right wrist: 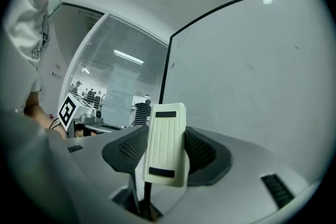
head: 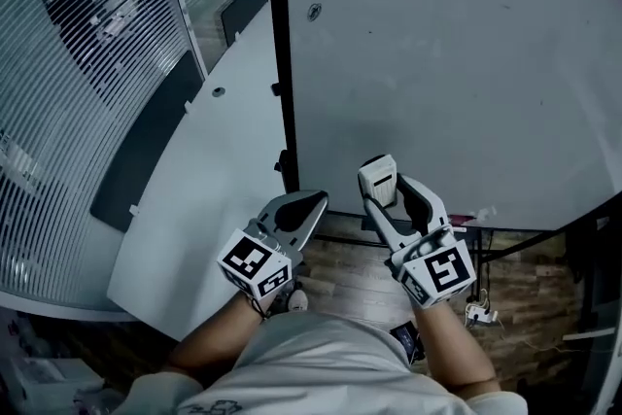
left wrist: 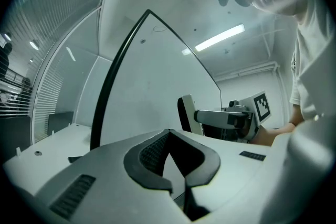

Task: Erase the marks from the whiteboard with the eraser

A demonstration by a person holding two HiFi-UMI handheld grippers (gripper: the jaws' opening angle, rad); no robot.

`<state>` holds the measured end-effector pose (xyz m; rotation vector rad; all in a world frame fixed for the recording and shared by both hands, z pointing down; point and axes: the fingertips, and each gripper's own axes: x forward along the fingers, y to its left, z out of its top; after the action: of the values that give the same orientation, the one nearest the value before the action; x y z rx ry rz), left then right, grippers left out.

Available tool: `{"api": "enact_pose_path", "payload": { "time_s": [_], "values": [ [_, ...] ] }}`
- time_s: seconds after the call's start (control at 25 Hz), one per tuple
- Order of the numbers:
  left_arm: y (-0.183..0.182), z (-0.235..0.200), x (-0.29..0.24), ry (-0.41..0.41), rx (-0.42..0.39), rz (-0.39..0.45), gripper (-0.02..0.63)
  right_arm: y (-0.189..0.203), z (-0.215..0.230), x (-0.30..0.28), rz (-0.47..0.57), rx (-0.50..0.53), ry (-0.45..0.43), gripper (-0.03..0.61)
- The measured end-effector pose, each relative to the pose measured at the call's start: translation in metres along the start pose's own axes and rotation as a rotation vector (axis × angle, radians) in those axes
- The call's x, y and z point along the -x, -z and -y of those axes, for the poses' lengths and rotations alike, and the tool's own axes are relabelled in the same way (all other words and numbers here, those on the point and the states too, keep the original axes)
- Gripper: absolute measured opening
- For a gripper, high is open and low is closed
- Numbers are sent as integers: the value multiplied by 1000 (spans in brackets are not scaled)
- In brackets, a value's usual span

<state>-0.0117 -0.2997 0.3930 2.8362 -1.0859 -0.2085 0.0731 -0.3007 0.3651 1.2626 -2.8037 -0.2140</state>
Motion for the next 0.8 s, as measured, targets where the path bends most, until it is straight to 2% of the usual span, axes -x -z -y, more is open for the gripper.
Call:
{"api": "enact_pose_path", "payload": {
  "time_s": [0.2,0.48,0.8],
  "values": [
    [9,55,-12,-15,-7,-4,6,12,4,59,-10,-57,-38,234],
    [33,139,-16,-24,-15,-13,8,20,14,149,-7,-13,-44,233],
    [44,191,0,-37,-39,-21,8,38,1,196,-35,-32,-100,233]
  ]
}}
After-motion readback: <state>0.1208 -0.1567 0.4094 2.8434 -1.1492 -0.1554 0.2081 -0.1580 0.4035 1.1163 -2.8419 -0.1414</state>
